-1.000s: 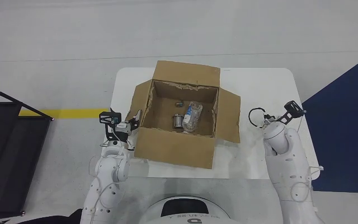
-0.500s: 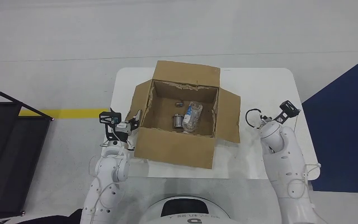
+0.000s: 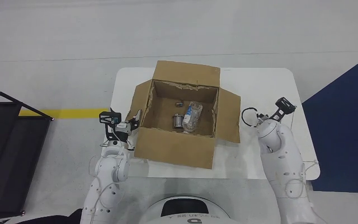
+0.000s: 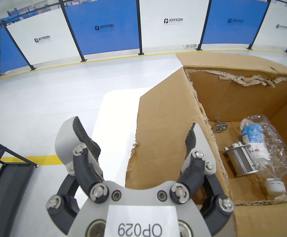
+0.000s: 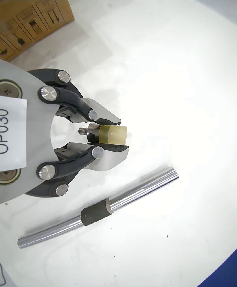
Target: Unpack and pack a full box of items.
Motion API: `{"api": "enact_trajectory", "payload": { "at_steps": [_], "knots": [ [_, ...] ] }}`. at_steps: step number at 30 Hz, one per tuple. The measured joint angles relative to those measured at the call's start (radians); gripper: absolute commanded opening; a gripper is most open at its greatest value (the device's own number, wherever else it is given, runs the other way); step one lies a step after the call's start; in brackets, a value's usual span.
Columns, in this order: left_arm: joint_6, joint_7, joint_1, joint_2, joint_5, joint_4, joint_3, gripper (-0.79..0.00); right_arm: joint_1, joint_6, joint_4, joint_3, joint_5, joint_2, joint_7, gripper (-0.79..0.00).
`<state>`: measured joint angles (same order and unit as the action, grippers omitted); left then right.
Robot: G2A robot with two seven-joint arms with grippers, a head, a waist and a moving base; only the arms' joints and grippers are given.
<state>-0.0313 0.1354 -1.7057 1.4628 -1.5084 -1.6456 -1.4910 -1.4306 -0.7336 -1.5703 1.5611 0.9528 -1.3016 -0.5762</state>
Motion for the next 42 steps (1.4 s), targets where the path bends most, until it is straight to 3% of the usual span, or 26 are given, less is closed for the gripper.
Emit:
{"api": "enact_trajectory", "payload": {
  "at_steps": [9, 14, 18, 32, 36, 42],
  "knots": [
    [0.0, 0.0, 0.0, 0.0, 0.0, 0.0, 0.0, 0.0, -0.244, 0.233, -0.404, 0.104, -0.321, -0.011, 0.074, -0.785],
    [0.0, 0.0, 0.0, 0.0, 0.0, 0.0, 0.0, 0.0, -0.338, 0.381, -0.555, 0.12, -0.566, -0.013, -0.045, -0.785],
    [0.0, 0.0, 0.0, 0.0, 0.0, 0.0, 0.0, 0.0, -0.349, 0.387, -0.609, 0.111, -0.661, -0.009, -0.141, -0.785],
    [0.0, 0.0, 0.0, 0.0, 0.0, 0.0, 0.0, 0.0, -0.333, 0.367, -0.591, 0.095, -0.656, -0.006, -0.153, -0.785],
    [0.0, 0.0, 0.0, 0.0, 0.0, 0.0, 0.0, 0.0, -0.274, 0.356, -0.59, -0.009, -0.547, -0.002, -0.16, -0.785],
    [0.0, 0.0, 0.0, 0.0, 0.0, 0.0, 0.0, 0.0, -0.097, 0.284, -0.52, -0.229, -0.4, -0.008, -0.189, -0.785]
  ]
}}
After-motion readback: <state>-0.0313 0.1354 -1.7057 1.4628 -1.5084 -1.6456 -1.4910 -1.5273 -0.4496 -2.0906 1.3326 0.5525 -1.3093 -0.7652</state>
